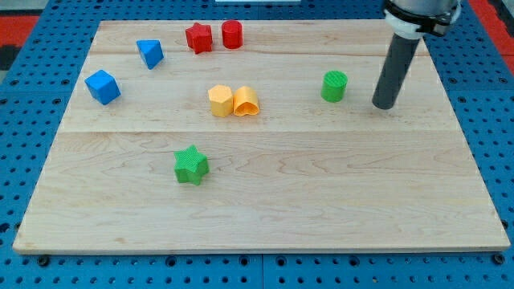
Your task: Move the green circle to the bottom of the yellow heart
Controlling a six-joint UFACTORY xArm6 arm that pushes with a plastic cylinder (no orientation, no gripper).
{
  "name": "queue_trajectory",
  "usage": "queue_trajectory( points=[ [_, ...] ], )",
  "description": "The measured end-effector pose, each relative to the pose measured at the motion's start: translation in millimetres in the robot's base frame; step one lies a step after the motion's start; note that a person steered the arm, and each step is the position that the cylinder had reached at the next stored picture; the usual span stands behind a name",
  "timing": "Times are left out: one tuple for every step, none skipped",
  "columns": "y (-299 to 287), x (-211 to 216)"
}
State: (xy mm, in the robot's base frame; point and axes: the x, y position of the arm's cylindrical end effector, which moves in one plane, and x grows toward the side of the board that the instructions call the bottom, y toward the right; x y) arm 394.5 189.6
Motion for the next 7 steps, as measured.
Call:
queue_trajectory(
  points=[
    [-7.4,-59.6],
    [-70.2,-49.9],
    [-97.9,-35.6],
    [-57.6,-31.3],
    [-130.1,-23.3],
    [-143.5,-13.9],
    [-188.7,-8.1]
  ],
)
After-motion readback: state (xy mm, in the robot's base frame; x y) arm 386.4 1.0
